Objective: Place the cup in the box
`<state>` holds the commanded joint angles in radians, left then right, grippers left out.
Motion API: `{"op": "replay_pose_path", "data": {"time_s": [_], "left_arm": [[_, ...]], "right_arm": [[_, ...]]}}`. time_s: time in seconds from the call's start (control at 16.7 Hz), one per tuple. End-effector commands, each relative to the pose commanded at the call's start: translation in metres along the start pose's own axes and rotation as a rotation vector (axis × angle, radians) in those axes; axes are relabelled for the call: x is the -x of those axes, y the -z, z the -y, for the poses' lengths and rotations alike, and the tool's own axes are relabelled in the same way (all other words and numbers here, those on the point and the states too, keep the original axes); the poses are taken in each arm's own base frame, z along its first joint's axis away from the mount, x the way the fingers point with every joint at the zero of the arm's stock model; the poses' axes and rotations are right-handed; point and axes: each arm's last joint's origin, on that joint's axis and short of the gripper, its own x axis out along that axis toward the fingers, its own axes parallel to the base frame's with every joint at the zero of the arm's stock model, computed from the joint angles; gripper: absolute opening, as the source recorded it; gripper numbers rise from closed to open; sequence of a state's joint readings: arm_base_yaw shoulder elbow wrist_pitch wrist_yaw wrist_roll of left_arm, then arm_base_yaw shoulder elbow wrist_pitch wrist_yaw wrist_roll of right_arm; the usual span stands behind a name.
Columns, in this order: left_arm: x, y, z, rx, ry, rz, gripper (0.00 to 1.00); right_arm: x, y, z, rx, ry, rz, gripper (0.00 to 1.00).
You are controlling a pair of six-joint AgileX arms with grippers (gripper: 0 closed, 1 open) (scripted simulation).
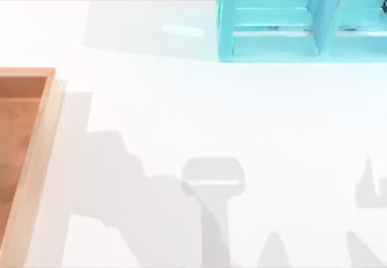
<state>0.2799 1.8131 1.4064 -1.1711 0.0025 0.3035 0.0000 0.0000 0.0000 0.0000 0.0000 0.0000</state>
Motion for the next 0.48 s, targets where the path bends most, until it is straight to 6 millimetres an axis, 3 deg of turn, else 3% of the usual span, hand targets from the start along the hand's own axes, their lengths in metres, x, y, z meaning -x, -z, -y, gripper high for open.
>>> {"op": "replay_pose_path", "data": {"time_s": [0.48], "left_arm": [[0.0000,0.0000,0.0000,0.000,0.000,0.000,0.90]], "right_arm": [[0.0000,0.0000,0.0000,0.000,0.000,0.000,1.00]]}}
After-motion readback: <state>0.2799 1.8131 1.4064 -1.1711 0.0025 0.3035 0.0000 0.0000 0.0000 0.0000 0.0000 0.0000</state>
